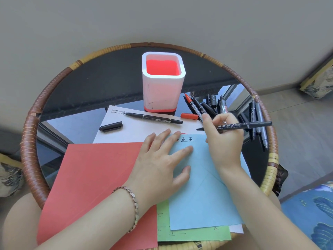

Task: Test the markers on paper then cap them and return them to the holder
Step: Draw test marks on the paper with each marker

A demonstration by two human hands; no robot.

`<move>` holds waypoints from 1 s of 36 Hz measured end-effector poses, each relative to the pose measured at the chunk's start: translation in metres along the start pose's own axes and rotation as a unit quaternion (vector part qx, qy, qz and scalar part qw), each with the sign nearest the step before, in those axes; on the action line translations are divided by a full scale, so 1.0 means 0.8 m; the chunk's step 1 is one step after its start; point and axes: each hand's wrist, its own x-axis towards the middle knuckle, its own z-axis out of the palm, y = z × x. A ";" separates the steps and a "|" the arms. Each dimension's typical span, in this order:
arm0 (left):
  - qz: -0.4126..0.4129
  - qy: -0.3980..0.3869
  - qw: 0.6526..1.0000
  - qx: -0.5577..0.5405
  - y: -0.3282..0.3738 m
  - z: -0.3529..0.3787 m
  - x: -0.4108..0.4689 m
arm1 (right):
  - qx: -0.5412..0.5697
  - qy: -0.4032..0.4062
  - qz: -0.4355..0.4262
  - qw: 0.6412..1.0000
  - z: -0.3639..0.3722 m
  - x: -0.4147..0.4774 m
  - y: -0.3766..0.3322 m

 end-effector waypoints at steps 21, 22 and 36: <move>0.001 0.043 0.999 -0.017 0.018 0.010 0.008 | -0.404 -0.183 -0.170 0.880 -0.135 0.058 0.007; -0.002 0.041 0.999 -0.018 0.018 0.009 0.008 | -0.433 -0.187 -0.183 0.863 -0.132 0.063 0.009; 0.000 0.032 0.998 -0.055 0.016 0.008 0.008 | -0.476 -0.155 -0.174 0.848 -0.115 0.080 0.022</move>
